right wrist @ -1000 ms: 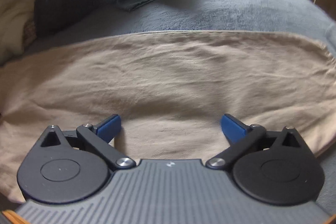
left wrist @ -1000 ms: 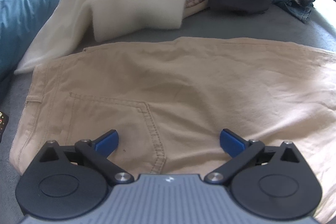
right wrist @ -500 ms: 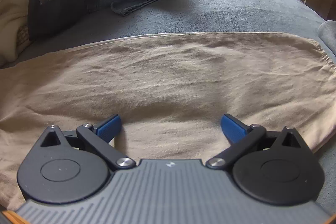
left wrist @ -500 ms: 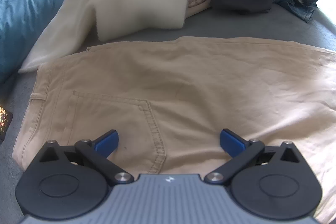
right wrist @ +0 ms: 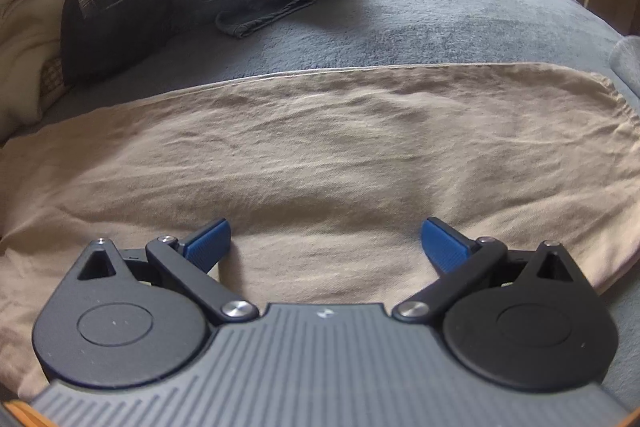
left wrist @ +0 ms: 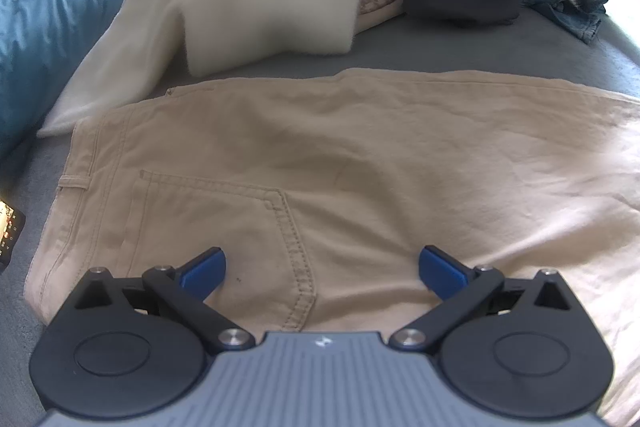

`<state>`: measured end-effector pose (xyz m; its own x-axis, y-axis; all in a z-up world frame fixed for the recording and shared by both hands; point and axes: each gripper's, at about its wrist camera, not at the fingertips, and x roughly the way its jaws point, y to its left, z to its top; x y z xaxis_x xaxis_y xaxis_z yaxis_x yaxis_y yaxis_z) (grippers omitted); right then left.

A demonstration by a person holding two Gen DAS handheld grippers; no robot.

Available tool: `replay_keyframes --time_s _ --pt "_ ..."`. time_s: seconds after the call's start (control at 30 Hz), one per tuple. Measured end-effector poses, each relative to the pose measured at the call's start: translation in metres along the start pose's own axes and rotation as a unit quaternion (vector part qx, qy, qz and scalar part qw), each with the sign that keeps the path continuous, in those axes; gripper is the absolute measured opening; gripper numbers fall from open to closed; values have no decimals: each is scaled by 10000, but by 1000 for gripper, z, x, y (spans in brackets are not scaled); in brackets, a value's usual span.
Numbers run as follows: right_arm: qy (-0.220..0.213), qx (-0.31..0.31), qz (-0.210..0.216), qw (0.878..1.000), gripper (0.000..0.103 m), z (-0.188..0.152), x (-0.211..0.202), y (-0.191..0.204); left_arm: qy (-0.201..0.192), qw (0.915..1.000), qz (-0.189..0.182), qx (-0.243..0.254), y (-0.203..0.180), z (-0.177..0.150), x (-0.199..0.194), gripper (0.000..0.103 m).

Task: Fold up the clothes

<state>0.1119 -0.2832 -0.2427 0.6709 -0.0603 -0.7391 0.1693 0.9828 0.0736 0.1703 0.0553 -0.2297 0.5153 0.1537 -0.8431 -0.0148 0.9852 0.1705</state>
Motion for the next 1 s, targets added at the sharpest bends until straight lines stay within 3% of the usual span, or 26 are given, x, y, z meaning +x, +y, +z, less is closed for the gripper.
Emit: replay_keyframes --time_s 0.2,0.37,0.4,0.47,0.53,0.63,0.77,0.83,0.9,0.97,1.0 --pt "-704 -608 95 9956 97 5 -22 18 -167 9991 -330 -210 14 -3 -3 102" --pt "-926 -683 193 9932 82 8 -31 21 -959 9924 -758 -164 18 -7 -27 101" --pt "-875 -657 208 9938 80 8 -30 20 -1058 9907 -857 -50 13 -7 -29 100" --pt "-608 -535 240 9964 62 7 -22 16 -1226 9864 -1081 149 2 -6 -32 97" --pt "-375 -320 205 9986 51 7 -14 8 -1364 9825 -1236 295 -9 -8 -30 95" --pt "-222 74 -1 9997 46 9 -6 -13 -1405 9800 -1293 553 -24 -10 -25 89" --pt "-309 660 -705 9948 39 11 -3 -59 -1259 9821 -1281 570 -27 -12 -16 85" --pt "-444 1159 -1271 9841 40 8 -6 -90 -1185 9837 -1259 486 -25 -11 -13 85" --pt "-761 1926 -1612 9649 40 -1 -19 -125 -1120 9851 -1237 405 -21 -9 -9 85" --pt "-1117 2756 -1842 9368 40 -12 -34 -159 -1082 9859 -1233 340 -18 -7 -5 86" --pt "-1360 3296 -1795 9169 41 -21 -44 -175 -1071 9861 -1226 319 -18 -7 -4 86"
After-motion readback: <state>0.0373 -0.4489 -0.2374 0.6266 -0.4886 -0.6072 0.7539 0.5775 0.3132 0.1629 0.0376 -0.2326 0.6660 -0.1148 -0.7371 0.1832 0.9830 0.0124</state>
